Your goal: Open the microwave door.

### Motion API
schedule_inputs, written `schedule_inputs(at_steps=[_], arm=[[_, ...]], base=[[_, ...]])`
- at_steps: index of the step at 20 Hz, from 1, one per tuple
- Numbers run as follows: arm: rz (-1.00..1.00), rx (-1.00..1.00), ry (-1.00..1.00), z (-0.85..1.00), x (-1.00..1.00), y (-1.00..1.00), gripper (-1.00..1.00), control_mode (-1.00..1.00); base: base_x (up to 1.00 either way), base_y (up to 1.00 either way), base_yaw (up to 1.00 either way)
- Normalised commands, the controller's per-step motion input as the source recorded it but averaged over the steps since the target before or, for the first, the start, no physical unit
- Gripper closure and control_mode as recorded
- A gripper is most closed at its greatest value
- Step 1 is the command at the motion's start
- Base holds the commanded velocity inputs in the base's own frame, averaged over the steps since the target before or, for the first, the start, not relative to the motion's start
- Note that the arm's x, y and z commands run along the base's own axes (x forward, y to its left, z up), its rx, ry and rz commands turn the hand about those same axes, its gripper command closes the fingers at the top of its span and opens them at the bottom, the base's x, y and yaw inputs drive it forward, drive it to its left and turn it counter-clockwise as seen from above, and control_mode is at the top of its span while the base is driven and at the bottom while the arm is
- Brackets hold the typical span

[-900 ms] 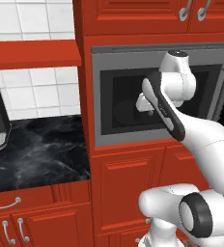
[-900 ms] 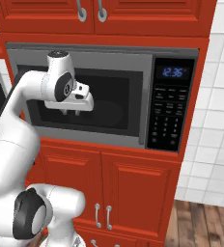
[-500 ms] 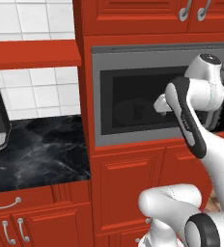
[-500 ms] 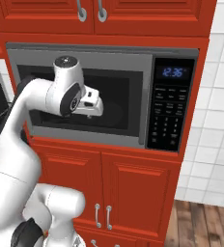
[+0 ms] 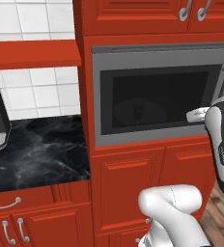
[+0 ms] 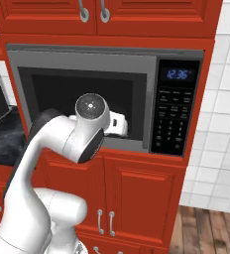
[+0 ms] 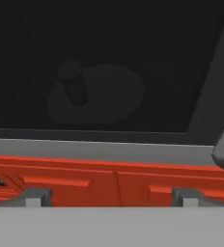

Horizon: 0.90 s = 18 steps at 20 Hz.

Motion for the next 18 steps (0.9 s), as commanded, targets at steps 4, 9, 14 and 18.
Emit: schedule_inputs(at_steps=[4,9,14,18], arm=[[-0.03,0.01,-0.18,0.49,-0.16,-0.56,-1.00,-1.00],[-0.03,0.01,-0.17,0.25,0.00,-0.89,-1.00,-1.00],[-0.02,-0.04,-0.16,0.04,0.09,-0.48,-1.00,-1.00],[0.00,-0.07,-0.28,0.00,0.31,-0.08,-1.00,-1.00]], base=[[0.00,0.00,0.00],[0.00,0.00,0.00],[0.00,0.00,0.00],[0.00,0.00,0.00]])
